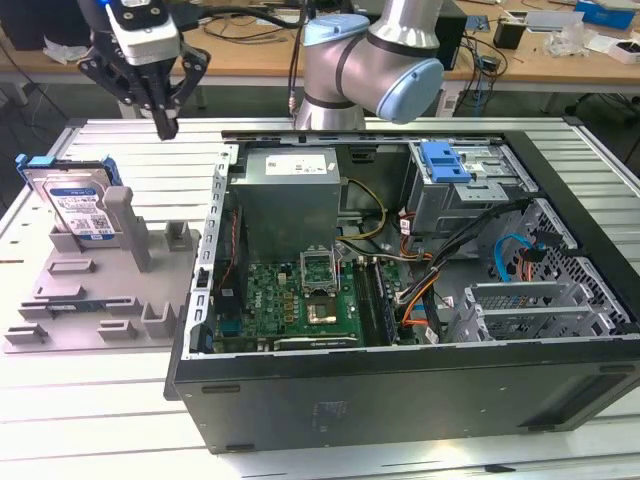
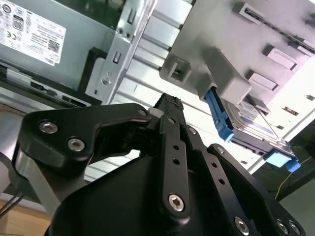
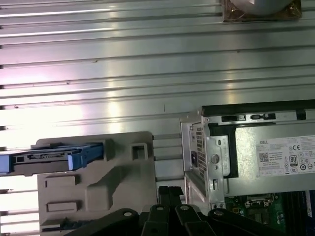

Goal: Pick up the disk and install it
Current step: 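Reach for the disk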

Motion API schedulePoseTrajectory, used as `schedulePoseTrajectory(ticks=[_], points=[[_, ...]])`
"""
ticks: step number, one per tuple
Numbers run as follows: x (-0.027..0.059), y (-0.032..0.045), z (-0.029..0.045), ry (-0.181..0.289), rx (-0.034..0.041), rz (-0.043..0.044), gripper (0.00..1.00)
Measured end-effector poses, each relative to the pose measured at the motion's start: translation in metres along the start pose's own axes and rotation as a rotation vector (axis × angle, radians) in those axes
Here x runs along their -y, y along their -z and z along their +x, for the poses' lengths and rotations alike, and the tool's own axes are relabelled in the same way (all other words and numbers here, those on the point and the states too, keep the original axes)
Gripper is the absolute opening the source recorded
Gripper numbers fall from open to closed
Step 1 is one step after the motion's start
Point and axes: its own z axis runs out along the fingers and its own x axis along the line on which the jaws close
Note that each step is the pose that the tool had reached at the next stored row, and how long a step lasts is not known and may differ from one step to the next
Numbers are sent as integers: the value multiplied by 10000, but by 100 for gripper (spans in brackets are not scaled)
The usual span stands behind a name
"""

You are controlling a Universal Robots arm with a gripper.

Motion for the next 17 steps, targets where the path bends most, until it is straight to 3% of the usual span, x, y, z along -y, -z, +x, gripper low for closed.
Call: schedulePoseTrajectory(ticks=[6,9,11,14,17], points=[[-37,-8,197,-1,-6,-68,11],[-62,-23,416,-5,-9,-122,11],[-69,-26,489,-6,-13,-134,11],[-83,-31,668,-9,-59,-146,11],[-89,-32,758,-11,-95,-147,11]])
